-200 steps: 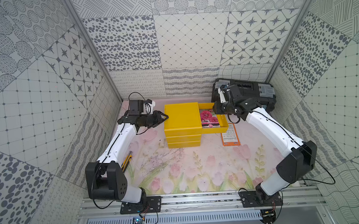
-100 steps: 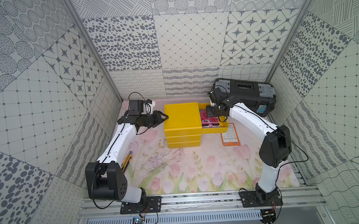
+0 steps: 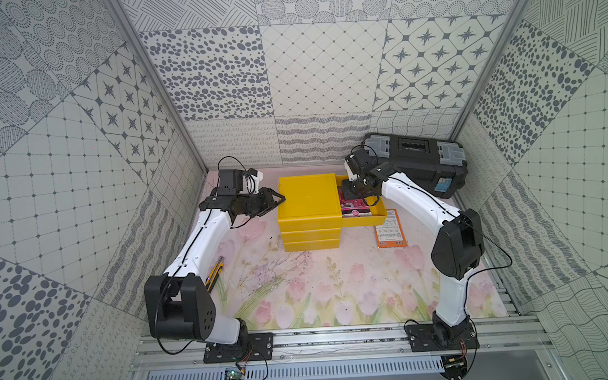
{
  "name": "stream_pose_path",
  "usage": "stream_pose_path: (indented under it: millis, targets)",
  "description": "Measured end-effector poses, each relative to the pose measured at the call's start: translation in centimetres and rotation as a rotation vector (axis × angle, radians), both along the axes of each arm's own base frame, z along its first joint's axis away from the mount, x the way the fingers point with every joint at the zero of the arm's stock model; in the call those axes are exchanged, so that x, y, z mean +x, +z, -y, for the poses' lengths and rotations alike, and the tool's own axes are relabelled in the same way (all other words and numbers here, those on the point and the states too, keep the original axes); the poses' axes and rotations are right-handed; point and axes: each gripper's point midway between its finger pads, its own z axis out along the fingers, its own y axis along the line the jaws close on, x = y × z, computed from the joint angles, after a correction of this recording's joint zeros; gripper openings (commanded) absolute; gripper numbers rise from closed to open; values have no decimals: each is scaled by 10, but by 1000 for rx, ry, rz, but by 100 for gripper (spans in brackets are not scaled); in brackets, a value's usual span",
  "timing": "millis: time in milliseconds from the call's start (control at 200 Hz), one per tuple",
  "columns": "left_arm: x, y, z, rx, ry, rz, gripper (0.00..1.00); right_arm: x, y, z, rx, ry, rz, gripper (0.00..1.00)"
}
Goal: Take the seed bags out of the drawer
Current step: Pick up the seed packet from the drawer.
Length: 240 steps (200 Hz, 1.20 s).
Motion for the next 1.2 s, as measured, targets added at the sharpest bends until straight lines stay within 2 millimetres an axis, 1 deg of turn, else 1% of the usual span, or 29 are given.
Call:
stream_pose_path:
  millis: [110,245,390,450,565,705,770,806,866,1006,1146,1201]
  targets:
    - [0,0,0,0,0,0,43,-3,3,-11,60,30,-23,31]
    - [0,0,0,0,0,0,43,-8,6,-22,123,53,-48,38]
    - [0,0,0,0,0,0,43,-8,8,-21,153,42,-64,46]
    - [0,0,0,0,0,0,43,-7,12,-18,160,37,-59,49]
    - [0,0,0,0,0,0,43,-8,29,-10,173,24,-27,53]
    - [0,0,0,0,0,0,43,-14,60,4,175,7,43,63]
    - [0,0,0,0,0,0,43,-16,71,11,164,-4,71,64]
    - [0,0,0,0,0,0,43,-16,72,14,150,-11,77,64]
    - [0,0,0,0,0,0,43,-17,70,20,117,-21,78,65]
    - [0,0,0,0,0,0,43,-17,52,33,18,-45,51,68]
    - [0,0,0,0,0,0,43,-16,35,35,-40,-48,23,69]
    - [0,0,0,0,0,0,43,-14,24,35,-58,-49,5,70]
